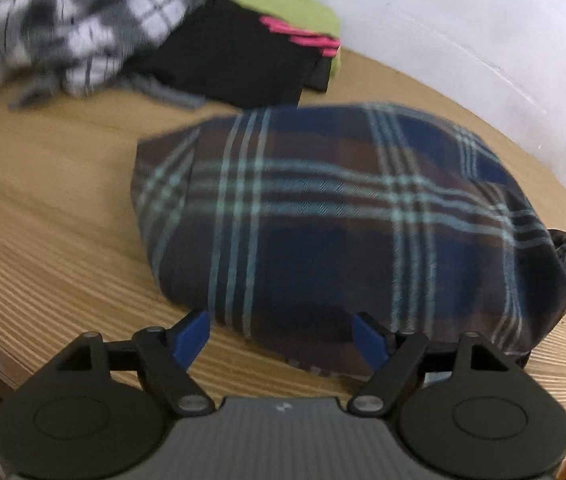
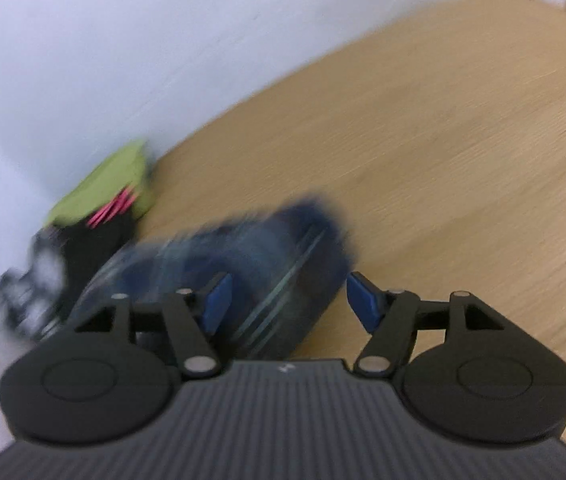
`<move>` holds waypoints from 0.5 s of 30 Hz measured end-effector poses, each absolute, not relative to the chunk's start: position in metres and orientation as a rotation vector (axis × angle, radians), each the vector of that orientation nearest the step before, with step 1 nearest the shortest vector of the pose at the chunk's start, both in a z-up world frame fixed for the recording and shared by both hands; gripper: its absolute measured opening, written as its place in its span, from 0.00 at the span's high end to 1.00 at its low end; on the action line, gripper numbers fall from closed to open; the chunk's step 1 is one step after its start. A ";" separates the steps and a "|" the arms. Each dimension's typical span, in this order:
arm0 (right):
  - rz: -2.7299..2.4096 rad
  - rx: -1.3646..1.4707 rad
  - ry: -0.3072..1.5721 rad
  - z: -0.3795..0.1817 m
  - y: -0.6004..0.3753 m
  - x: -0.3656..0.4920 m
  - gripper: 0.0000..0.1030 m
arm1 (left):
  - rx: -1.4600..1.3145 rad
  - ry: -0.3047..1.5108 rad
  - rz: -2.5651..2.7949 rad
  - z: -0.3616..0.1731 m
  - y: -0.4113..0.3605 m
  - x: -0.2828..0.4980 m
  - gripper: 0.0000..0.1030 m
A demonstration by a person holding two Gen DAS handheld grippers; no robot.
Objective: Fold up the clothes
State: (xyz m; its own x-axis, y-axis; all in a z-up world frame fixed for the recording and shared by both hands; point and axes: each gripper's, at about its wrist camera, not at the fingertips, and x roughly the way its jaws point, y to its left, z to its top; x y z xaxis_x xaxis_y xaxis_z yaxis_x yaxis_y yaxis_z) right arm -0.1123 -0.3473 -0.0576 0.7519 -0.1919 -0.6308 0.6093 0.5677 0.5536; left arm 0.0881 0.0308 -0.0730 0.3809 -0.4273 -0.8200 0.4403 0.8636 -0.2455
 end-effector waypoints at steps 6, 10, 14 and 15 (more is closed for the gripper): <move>-0.416 1.040 0.594 -0.088 -0.320 -0.081 0.35 | -0.063 1.094 -0.601 -0.092 0.041 0.097 0.21; -0.472 1.088 0.594 -0.100 -0.321 -0.070 0.35 | -0.031 1.080 -0.595 -0.088 0.049 0.098 0.21; -0.487 1.085 0.570 -0.098 -0.319 -0.065 0.35 | -0.055 1.071 -0.582 -0.087 0.067 0.101 0.18; -0.488 1.081 0.571 -0.099 -0.322 -0.066 0.35 | -0.074 1.082 -0.578 -0.090 0.068 0.105 0.18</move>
State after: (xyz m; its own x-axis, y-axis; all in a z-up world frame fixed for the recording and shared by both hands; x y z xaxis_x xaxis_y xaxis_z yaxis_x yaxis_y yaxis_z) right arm -0.0658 -0.3216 -0.0992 0.7563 -0.0919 -0.6478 0.6253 0.3925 0.6745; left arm 0.1048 0.0676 -0.0899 0.3373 -0.4783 -0.8108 0.4079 0.8505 -0.3321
